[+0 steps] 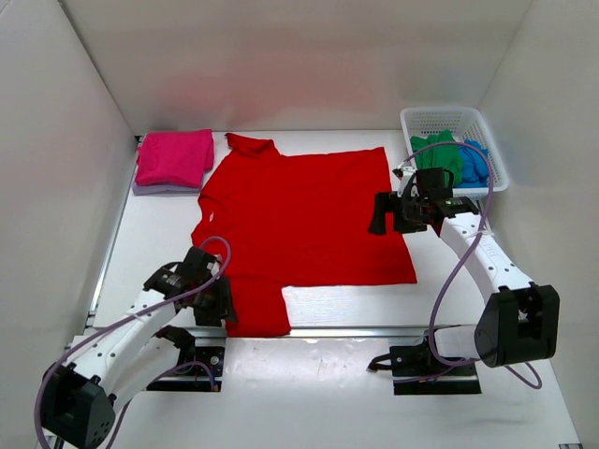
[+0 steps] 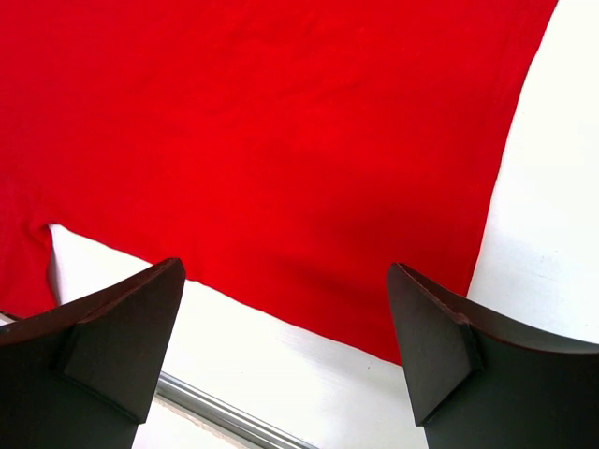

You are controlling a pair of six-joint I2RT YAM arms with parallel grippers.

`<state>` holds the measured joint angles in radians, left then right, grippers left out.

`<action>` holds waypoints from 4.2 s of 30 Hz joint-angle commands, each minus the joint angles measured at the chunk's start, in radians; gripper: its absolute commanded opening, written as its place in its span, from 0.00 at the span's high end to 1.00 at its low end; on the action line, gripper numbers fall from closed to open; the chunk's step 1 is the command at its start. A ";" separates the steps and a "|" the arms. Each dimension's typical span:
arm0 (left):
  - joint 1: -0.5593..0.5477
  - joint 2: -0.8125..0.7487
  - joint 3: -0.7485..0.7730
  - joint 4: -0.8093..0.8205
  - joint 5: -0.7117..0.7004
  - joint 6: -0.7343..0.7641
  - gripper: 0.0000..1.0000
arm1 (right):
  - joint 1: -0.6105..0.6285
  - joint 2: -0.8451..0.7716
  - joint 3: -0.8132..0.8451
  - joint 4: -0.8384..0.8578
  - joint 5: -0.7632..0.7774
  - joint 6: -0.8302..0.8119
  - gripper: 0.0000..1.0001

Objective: Fold and stack the t-shirts
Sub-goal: Grap the side of the flattened tshirt closest away from the robot with both arms

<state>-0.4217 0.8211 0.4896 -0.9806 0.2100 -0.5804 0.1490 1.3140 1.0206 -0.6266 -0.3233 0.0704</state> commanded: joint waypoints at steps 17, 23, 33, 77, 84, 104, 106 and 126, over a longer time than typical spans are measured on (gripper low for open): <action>-0.078 -0.022 -0.057 0.031 -0.011 -0.099 0.46 | -0.032 -0.021 -0.004 0.047 -0.023 -0.014 0.13; -0.114 0.001 -0.052 0.065 -0.076 -0.157 0.43 | -0.034 -0.018 -0.005 0.050 -0.026 -0.017 0.13; -0.120 0.102 0.010 0.145 -0.109 -0.148 1.00 | -0.075 -0.016 -0.014 0.024 -0.023 -0.027 0.16; 0.018 0.023 0.176 0.066 -0.083 -0.045 1.00 | -0.138 0.022 -0.356 0.005 0.323 0.307 0.51; 0.047 -0.002 0.185 0.037 -0.077 -0.036 1.00 | -0.144 0.063 -0.321 0.036 0.356 0.275 0.59; 0.092 -0.131 0.303 -0.138 -0.074 -0.042 1.00 | -0.074 -0.091 -0.254 -0.199 0.268 0.298 1.00; 0.095 -0.154 0.305 -0.159 -0.069 -0.055 1.00 | -0.075 -0.093 -0.235 -0.222 0.250 0.296 1.00; 0.115 -0.247 0.431 -0.299 0.000 -0.104 1.00 | -0.147 -0.297 -0.246 -0.456 0.213 0.218 1.00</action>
<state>-0.3161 0.5797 0.8658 -1.2442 0.1802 -0.6735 0.0071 1.0359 0.7673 -1.0248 -0.1219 0.3309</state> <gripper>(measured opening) 0.015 0.019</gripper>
